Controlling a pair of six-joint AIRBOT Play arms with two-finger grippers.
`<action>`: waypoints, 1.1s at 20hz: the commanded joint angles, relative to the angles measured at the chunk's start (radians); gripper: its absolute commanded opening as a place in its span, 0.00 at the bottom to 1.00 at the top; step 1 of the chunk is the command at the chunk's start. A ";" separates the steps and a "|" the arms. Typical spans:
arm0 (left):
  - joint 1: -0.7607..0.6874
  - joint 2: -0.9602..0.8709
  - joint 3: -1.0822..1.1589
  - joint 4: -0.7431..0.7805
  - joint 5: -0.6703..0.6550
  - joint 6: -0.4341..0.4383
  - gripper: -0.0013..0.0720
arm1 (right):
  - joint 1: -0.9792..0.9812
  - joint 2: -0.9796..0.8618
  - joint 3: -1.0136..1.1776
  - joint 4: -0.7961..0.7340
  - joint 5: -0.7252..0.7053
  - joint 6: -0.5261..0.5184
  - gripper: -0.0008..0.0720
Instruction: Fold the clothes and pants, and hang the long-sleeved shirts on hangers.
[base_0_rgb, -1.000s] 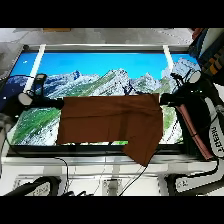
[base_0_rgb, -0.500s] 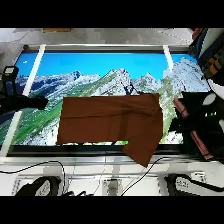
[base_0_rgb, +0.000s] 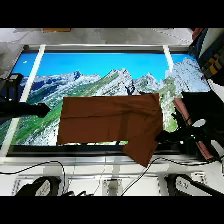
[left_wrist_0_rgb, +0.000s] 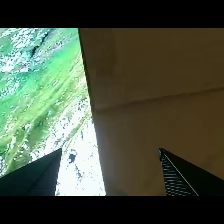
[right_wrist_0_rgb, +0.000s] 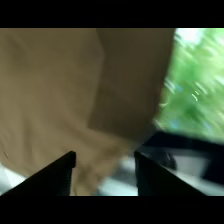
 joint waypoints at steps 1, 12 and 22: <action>0.001 -0.018 0.000 0.000 -0.014 -0.002 0.96 | -0.001 0.002 -0.027 0.029 -0.155 -0.050 0.45; 0.195 -0.093 -0.090 0.007 -0.073 -0.042 0.75 | -0.001 0.002 -0.027 -0.028 0.076 -0.150 0.48; 0.277 -0.093 -0.340 -0.037 -0.006 0.027 0.75 | -0.001 0.002 -0.111 0.101 0.026 -0.145 0.25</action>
